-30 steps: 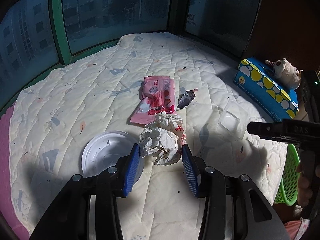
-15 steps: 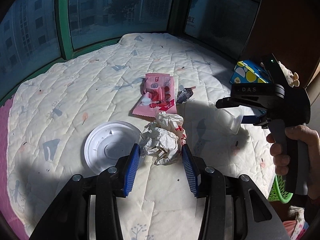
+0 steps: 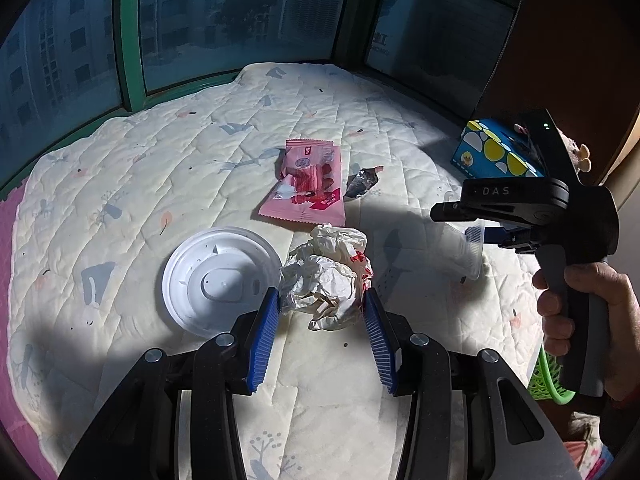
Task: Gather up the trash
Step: 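Grasp the clear plastic box with the right tool while the left tool grasps the crumpled tissue, then carry the box and tissue to the green basket and release both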
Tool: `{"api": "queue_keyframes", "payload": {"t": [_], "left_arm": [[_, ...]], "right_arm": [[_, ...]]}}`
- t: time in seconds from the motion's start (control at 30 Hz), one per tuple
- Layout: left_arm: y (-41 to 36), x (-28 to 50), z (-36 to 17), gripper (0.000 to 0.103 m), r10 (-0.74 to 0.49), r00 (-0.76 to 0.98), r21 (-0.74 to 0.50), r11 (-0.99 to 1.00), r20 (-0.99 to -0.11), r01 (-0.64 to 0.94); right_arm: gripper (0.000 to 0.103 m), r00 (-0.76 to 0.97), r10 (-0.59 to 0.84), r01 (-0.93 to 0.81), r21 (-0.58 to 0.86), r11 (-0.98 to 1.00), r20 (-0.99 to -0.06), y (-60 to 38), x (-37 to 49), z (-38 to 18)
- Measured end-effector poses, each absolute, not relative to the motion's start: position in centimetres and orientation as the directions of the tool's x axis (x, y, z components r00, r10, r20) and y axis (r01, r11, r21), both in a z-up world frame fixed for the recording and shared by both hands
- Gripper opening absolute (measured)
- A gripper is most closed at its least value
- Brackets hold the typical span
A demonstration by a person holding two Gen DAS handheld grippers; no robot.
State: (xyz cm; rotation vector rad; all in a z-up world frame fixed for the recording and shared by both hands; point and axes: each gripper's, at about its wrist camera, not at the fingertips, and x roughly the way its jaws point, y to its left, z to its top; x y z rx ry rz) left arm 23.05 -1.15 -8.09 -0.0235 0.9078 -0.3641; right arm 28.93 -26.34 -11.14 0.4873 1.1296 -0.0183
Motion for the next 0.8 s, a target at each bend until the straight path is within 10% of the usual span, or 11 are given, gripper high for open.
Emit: {"api": "queue_keyframes", "payload": {"t": [0.8], "left_arm": [[-12.3, 16.1, -6.2, 0.042, -0.446, 0.482, -0.2, 0.855, -0.754, 0.478]], "right_arm": [[0.062, 0.566, 0.081, 0.295, 0.293, 0.909, -0.82, -41.1, 9.4, -7.9]]}}
